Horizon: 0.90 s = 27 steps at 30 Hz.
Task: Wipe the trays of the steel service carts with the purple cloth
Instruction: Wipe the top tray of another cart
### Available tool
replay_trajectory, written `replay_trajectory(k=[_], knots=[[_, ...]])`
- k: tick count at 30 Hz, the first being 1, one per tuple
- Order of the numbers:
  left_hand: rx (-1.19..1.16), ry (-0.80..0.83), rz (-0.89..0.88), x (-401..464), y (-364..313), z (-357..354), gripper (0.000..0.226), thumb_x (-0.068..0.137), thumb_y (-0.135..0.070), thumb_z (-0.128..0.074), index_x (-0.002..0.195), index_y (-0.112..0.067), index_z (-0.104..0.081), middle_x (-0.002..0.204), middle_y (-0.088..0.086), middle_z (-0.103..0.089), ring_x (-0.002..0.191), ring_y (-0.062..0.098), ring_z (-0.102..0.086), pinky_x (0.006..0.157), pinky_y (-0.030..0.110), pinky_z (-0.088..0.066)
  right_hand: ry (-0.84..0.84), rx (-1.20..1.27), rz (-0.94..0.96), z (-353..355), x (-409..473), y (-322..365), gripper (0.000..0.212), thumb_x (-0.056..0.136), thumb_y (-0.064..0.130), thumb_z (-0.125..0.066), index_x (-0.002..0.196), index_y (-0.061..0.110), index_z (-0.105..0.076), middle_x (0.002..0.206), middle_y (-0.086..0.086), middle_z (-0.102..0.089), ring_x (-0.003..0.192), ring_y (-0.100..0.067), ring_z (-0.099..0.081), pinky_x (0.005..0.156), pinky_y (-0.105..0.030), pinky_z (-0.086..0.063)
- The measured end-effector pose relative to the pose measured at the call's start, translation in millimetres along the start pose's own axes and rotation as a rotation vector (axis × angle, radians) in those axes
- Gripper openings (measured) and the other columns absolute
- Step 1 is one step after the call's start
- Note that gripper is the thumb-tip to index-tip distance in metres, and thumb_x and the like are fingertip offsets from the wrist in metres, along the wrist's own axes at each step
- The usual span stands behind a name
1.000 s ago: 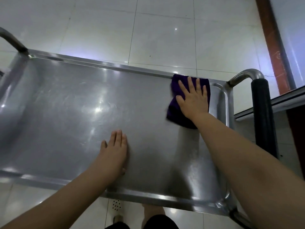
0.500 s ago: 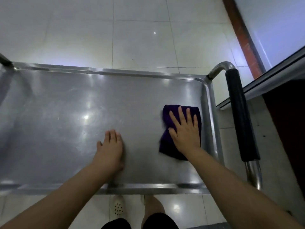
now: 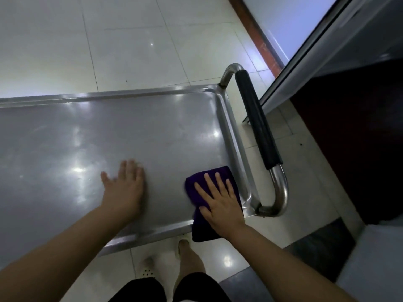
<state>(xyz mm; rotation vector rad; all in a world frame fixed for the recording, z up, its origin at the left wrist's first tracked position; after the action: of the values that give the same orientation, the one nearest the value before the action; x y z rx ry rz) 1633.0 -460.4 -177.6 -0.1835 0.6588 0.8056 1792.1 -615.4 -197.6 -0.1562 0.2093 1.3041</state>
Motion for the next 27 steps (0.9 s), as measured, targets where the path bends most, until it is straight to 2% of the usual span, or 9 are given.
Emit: replay_trajectory(k=[2,4,11,13,15,17,21,27], knots=[[-0.046,0.003,-0.107,10,-35,14,0.104,0.086,-0.045,-0.061,0.150,-0.009,0.013,0.156,0.015,0.021,0.145,0.034,0.014,0.113,0.061,-0.005,0.006,0.017,0.000,-1,2,-1,0.065,0.087,0.045,-0.035,0.149,0.028,-0.027,0.155,-0.009,-0.032,0.143,-0.032,-0.016,0.112,-0.048,-0.014],[-0.078,0.032,-0.140,24,-60,25,0.113,0.081,-0.050,-0.066,0.150,-0.009,0.013,0.156,0.015,0.020,0.145,0.033,0.014,0.113,0.060,-0.005,0.013,0.027,-0.002,-1,6,-4,0.066,0.087,0.045,-0.036,0.150,0.028,-0.025,0.155,-0.008,-0.032,0.143,-0.032,-0.015,0.112,-0.048,-0.013],[-0.041,0.082,-0.108,46,-70,25,0.117,0.080,-0.045,-0.069,0.148,-0.007,0.017,0.155,0.016,0.024,0.143,0.033,0.018,0.115,0.057,-0.004,-0.021,0.056,-0.006,6,52,-20,0.068,0.087,0.047,-0.036,0.151,0.030,-0.019,0.157,-0.007,-0.027,0.146,-0.031,-0.012,0.114,-0.048,-0.009],[-0.053,0.093,-0.106,49,-70,26,0.115,0.081,-0.043,-0.068,0.148,-0.008,0.018,0.154,0.016,0.025,0.143,0.033,0.019,0.115,0.057,-0.003,-0.008,0.060,-0.017,13,84,-30,0.067,0.089,0.049,-0.028,0.151,0.031,-0.011,0.159,-0.007,-0.019,0.147,-0.031,-0.004,0.116,-0.047,-0.001],[-0.067,0.109,-0.109,52,-70,23,0.114,0.081,-0.041,-0.068,0.148,-0.009,0.019,0.154,0.016,0.027,0.143,0.033,0.020,0.115,0.057,-0.002,0.011,0.047,-0.009,21,121,-39,0.064,0.088,0.053,-0.013,0.149,0.035,0.001,0.162,-0.004,-0.002,0.145,-0.027,0.013,0.117,-0.045,0.010],[-0.077,0.126,-0.110,54,-68,21,0.114,0.081,-0.041,-0.068,0.147,-0.009,0.020,0.153,0.015,0.028,0.143,0.033,0.021,0.115,0.058,-0.001,0.017,0.030,-0.016,32,158,-47,0.064,0.088,0.055,-0.005,0.147,0.036,0.010,0.162,-0.002,0.008,0.143,-0.023,0.022,0.117,-0.045,0.015],[-0.096,0.169,-0.116,56,-66,21,0.114,0.082,-0.038,-0.068,0.146,-0.010,0.022,0.152,0.015,0.031,0.142,0.033,0.023,0.114,0.058,0.002,0.011,0.016,-0.038,52,224,-61,0.064,0.097,0.053,-0.023,0.152,0.035,0.005,0.162,-0.003,0.010,0.147,-0.027,0.015,0.118,-0.048,0.010],[-0.133,0.189,-0.148,55,-66,27,0.109,0.087,-0.034,-0.064,0.147,-0.008,0.022,0.151,0.016,0.033,0.140,0.035,0.026,0.114,0.060,0.002,0.008,0.020,-0.048,72,296,-79,0.065,0.097,0.052,-0.025,0.153,0.033,0.002,0.162,-0.004,0.009,0.148,-0.030,0.012,0.119,-0.049,0.007]])
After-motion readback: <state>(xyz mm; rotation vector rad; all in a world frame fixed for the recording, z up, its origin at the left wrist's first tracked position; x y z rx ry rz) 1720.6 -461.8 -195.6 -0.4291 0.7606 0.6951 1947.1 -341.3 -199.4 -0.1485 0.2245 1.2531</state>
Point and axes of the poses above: each hand's wrist, its own x-axis towards the middle knuckle, its own z-axis out of the back of the hand, y = z × x, the point moved 10 cm from there along x, towards the middle knuckle
